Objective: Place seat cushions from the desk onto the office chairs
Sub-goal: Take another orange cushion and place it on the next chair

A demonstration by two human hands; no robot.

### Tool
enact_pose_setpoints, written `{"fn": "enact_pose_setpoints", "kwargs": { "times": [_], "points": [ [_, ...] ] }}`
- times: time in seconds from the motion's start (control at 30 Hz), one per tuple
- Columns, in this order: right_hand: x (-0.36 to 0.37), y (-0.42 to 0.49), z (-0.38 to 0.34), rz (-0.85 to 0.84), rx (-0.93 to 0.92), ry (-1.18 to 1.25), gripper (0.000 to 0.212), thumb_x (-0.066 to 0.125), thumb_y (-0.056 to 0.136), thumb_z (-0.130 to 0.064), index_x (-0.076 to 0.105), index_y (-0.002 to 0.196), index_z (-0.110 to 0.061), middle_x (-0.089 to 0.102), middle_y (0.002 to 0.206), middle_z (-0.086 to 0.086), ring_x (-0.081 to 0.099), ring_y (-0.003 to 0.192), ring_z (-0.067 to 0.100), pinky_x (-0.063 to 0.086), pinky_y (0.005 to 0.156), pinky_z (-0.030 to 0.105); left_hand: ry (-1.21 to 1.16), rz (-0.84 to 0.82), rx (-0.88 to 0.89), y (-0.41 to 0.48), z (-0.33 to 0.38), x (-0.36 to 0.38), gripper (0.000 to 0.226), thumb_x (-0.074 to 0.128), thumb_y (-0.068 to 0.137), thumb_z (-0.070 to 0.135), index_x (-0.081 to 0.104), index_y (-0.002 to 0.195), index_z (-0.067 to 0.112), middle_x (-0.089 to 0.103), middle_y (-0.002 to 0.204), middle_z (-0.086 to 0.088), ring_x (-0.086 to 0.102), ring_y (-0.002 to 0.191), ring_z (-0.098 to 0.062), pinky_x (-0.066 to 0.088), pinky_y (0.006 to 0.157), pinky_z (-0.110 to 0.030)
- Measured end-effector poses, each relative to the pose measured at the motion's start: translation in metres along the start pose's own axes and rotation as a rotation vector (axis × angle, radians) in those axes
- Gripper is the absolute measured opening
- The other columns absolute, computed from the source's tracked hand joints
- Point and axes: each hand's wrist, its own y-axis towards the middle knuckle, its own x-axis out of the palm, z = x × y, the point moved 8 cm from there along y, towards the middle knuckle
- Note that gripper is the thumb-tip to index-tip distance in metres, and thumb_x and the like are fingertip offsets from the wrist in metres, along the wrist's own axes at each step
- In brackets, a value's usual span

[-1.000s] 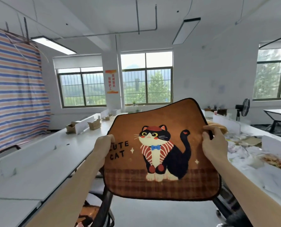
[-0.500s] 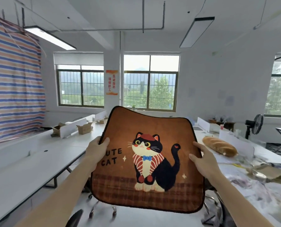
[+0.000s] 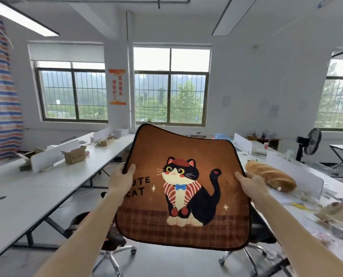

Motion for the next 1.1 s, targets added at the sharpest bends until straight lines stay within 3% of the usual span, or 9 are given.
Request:
{"fn": "enact_pose_setpoints", "kwargs": {
  "times": [0.07, 0.13, 0.27, 0.4, 0.53, 0.77, 0.9, 1.1],
  "points": [
    [0.01, 0.037, -0.002, 0.086, -0.108, -0.145, 0.028, 0.051, 0.101, -0.044, 0.06, 0.112, -0.02, 0.064, 0.104, 0.003, 0.061, 0.099, 0.029, 0.05, 0.093, 0.045, 0.078, -0.011, 0.0, 0.04, -0.014, 0.034, 0.028, 0.052, 0.1, 0.042, 0.063, 0.118, 0.024, 0.066, 0.097, 0.003, 0.061, 0.084, -0.018, 0.049, 0.075, -0.034],
    [0.023, 0.079, 0.005, 0.133, -0.165, -0.173, 0.038, 0.044, 0.102, -0.049, 0.062, 0.118, -0.019, 0.066, 0.115, 0.007, 0.061, 0.105, 0.032, 0.049, 0.095, 0.048, 0.107, -0.021, -0.024, 0.077, -0.031, 0.068, 0.032, 0.052, 0.1, 0.044, 0.063, 0.12, 0.022, 0.067, 0.101, 0.001, 0.062, 0.09, -0.022, 0.052, 0.082, -0.038],
    [0.049, 0.163, 0.036, 0.189, -0.164, -0.211, 0.045, 0.042, 0.105, -0.043, 0.054, 0.135, -0.013, 0.059, 0.132, 0.015, 0.053, 0.122, 0.038, 0.041, 0.098, 0.045, 0.225, -0.016, -0.01, 0.143, -0.062, 0.13, 0.032, 0.051, 0.1, 0.043, 0.064, 0.12, 0.021, 0.066, 0.101, 0.001, 0.062, 0.092, -0.024, 0.048, 0.077, -0.035],
    [0.083, 0.263, 0.072, 0.177, -0.166, -0.248, 0.044, 0.04, 0.103, -0.048, 0.057, 0.131, -0.017, 0.062, 0.13, 0.013, 0.056, 0.118, 0.038, 0.044, 0.1, 0.048, 0.333, 0.002, 0.035, 0.211, -0.088, 0.195, 0.032, 0.05, 0.101, 0.041, 0.064, 0.12, 0.019, 0.063, 0.098, 0.002, 0.058, 0.09, -0.021, 0.041, 0.077, -0.032],
    [0.119, 0.369, 0.104, 0.118, -0.108, -0.251, 0.047, 0.04, 0.103, -0.05, 0.057, 0.133, -0.017, 0.062, 0.131, 0.011, 0.055, 0.12, 0.037, 0.043, 0.098, 0.045, 0.404, 0.008, -0.004, 0.283, -0.122, 0.255, 0.033, 0.05, 0.1, 0.044, 0.063, 0.122, 0.023, 0.067, 0.11, -0.001, 0.061, 0.103, -0.027, 0.049, 0.086, -0.039],
    [0.186, 0.512, 0.138, 0.012, -0.03, -0.233, 0.043, 0.043, 0.102, -0.048, 0.061, 0.127, -0.017, 0.063, 0.126, 0.011, 0.056, 0.116, 0.036, 0.044, 0.098, 0.044, 0.483, -0.012, -0.086, 0.384, -0.174, 0.32, 0.026, 0.049, 0.101, 0.044, 0.063, 0.11, 0.025, 0.069, 0.093, 0.001, 0.062, 0.083, -0.019, 0.052, 0.078, -0.038],
    [0.242, 0.593, 0.159, -0.038, 0.024, -0.25, 0.043, 0.045, 0.099, -0.054, 0.066, 0.118, -0.022, 0.068, 0.113, 0.007, 0.061, 0.104, 0.032, 0.049, 0.096, 0.049, 0.506, -0.021, -0.169, 0.45, -0.222, 0.351, 0.034, 0.049, 0.101, 0.044, 0.063, 0.121, 0.021, 0.069, 0.108, -0.002, 0.062, 0.101, -0.025, 0.048, 0.089, -0.038],
    [0.337, 0.712, 0.153, -0.068, -0.036, -0.259, 0.038, 0.047, 0.103, -0.043, 0.065, 0.122, -0.015, 0.063, 0.109, 0.007, 0.057, 0.107, 0.033, 0.042, 0.093, 0.041, 0.474, -0.029, -0.219, 0.569, -0.282, 0.383, 0.041, 0.048, 0.101, 0.045, 0.061, 0.129, 0.019, 0.067, 0.122, -0.002, 0.06, 0.111, -0.026, 0.047, 0.092, -0.037]
  ]
}}
